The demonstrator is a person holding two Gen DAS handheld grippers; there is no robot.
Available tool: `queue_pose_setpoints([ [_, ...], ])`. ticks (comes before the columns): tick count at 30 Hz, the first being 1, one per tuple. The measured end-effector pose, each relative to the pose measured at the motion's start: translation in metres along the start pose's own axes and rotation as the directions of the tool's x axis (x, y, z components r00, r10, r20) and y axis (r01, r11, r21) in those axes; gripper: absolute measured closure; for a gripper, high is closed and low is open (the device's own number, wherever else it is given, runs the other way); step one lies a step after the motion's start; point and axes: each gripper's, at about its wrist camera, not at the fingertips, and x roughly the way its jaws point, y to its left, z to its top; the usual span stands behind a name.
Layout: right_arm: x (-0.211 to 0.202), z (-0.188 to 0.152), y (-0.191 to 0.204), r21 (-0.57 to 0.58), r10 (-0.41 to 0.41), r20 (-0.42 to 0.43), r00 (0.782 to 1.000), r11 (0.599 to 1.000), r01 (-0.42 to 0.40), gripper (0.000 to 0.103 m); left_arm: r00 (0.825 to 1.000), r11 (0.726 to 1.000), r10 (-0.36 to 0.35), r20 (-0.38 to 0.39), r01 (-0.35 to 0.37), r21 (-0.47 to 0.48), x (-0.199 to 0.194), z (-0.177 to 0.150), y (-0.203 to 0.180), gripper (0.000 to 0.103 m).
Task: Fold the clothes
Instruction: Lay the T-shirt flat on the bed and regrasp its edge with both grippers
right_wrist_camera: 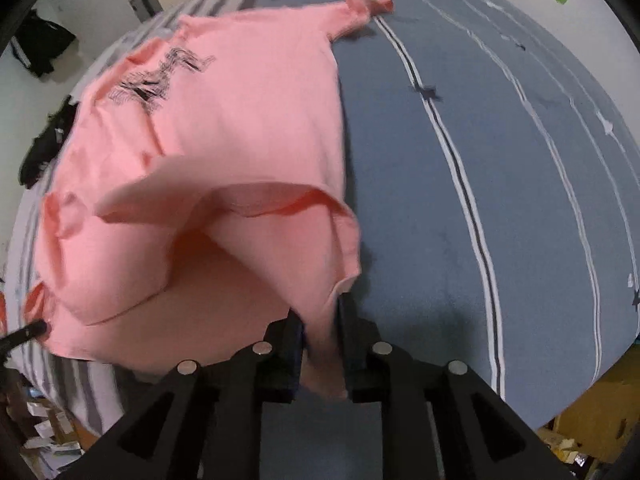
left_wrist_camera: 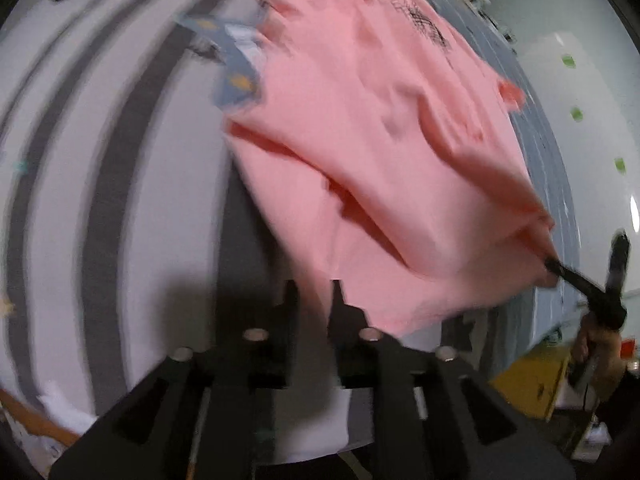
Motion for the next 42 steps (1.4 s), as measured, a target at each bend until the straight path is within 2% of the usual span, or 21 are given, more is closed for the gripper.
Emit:
queue_pose_setpoints([
  [1,-0.010,-0.001,0.002,-0.013,0.005,0.017,1.000,1.000,-0.004,0.082,0.999,1.000,0.019,0.033,-0.019,-0.005,-0.007,0.006,0.002,0.058],
  [3,-0.029,0.010,0.007,-0.026,0.021,0.064,0.998,0.999,-0.019,0.074,0.993,0.998,0.058,0.100,-0.057,-0.009,-0.020,0.021,0.006,0.050],
  [5,-0.033,0.034,0.005,-0.011,0.027,0.116,0.993,1.000,-0.026,0.067,0.981,0.995,0.096,0.167,-0.094,-0.015,-0.033,0.037,0.009,0.049],
  [7,-0.030,0.061,0.001,0.014,0.026,0.168,0.985,1.000,-0.028,0.061,0.974,0.994,0.106,0.199,-0.110,0.008,-0.025,0.063,0.008,0.049],
  [9,-0.024,0.090,-0.002,0.036,0.022,0.214,0.977,0.999,-0.030,0.061,0.967,0.992,0.108,0.232,-0.120,0.036,-0.013,0.093,0.000,0.049],
  [11,0.004,0.132,-0.004,0.053,0.001,0.243,0.970,0.998,-0.014,0.061,0.959,0.989,0.130,0.252,-0.142,0.029,0.001,0.134,-0.004,0.049],
  [14,0.046,0.191,-0.008,0.072,-0.024,0.241,0.970,0.997,0.007,0.061,0.946,0.984,0.165,0.279,-0.176,0.012,0.023,0.197,-0.010,0.049],
  [18,0.091,0.275,-0.008,0.042,-0.024,0.241,0.970,0.999,0.015,0.061,0.927,0.981,0.194,0.320,-0.191,-0.041,0.043,0.278,-0.009,0.049],
  [22,0.121,0.349,0.007,-0.033,-0.014,0.272,0.962,0.999,0.024,0.060,0.921,0.975,0.201,0.333,-0.221,0.022,0.071,0.348,-0.024,0.049],
  [25,0.142,0.395,0.021,-0.078,0.004,0.282,0.960,0.997,0.019,0.059,0.921,0.961,0.223,0.319,-0.263,0.089,0.094,0.382,-0.035,0.048],
  [29,0.175,0.433,0.047,-0.154,0.013,0.255,0.967,0.988,0.027,0.054,0.940,0.960,0.213,0.266,-0.252,0.121,0.125,0.409,-0.035,0.049],
  [32,0.201,0.447,0.066,-0.220,0.010,0.210,0.978,0.975,0.037,0.054,0.953,0.963,0.196,0.231,-0.232,0.138,0.146,0.425,-0.033,0.048],
  [38,0.221,0.463,0.104,-0.323,0.047,0.203,0.978,0.946,0.022,0.054,0.973,0.959,0.170,0.159,-0.200,0.199,0.179,0.441,-0.035,0.048],
  [42,0.239,0.471,0.123,-0.368,0.031,0.165,0.986,0.929,0.032,0.054,0.976,0.957,0.135,0.169,-0.173,0.234,0.182,0.440,-0.037,0.049],
])
